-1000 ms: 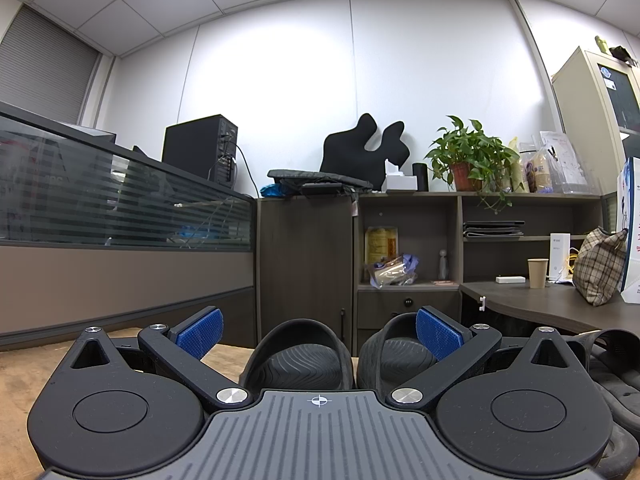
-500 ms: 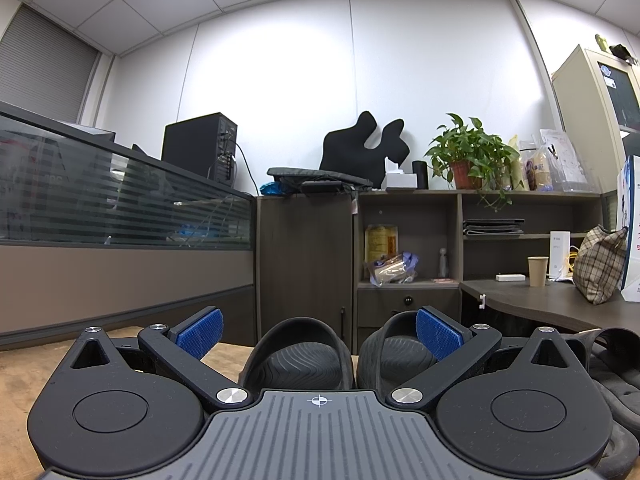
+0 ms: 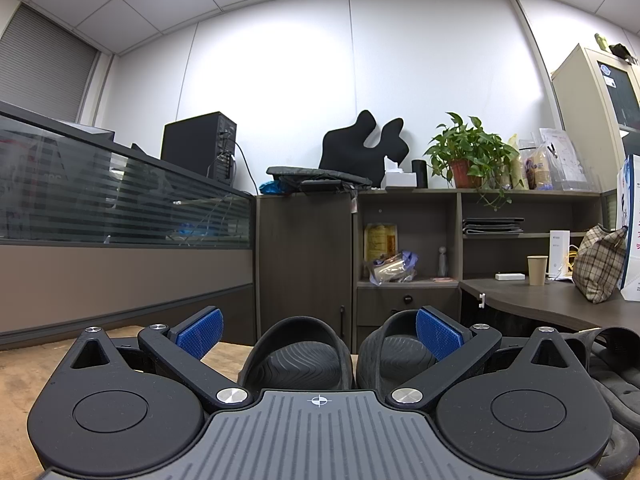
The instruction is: Organize scattered shoes
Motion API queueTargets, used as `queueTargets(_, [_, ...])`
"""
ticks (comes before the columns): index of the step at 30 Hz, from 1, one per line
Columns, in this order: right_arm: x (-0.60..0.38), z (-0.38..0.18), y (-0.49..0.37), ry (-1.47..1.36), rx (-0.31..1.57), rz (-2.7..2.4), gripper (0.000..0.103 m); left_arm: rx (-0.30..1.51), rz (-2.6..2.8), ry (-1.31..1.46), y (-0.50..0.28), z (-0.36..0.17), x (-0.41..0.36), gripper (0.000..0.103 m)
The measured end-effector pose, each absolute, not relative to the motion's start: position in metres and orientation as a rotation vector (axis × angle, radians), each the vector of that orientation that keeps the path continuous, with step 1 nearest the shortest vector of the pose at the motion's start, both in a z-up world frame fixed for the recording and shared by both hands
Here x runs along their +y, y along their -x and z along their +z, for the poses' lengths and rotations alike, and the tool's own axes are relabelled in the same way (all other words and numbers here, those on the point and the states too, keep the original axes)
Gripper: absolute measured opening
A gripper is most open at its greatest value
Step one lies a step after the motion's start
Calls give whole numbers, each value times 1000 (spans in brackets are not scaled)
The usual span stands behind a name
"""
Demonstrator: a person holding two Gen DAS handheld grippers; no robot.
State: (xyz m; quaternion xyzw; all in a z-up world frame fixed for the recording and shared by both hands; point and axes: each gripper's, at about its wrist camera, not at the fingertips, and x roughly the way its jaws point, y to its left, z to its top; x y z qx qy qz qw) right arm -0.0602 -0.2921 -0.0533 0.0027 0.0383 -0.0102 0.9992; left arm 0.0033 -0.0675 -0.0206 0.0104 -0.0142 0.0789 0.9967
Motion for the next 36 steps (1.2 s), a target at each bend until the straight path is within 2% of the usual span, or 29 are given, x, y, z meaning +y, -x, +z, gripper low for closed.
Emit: queueTargets(36, [-291,-53,60,-5,77,-21,103,-37,162,-20,-3,-21,-68,103])
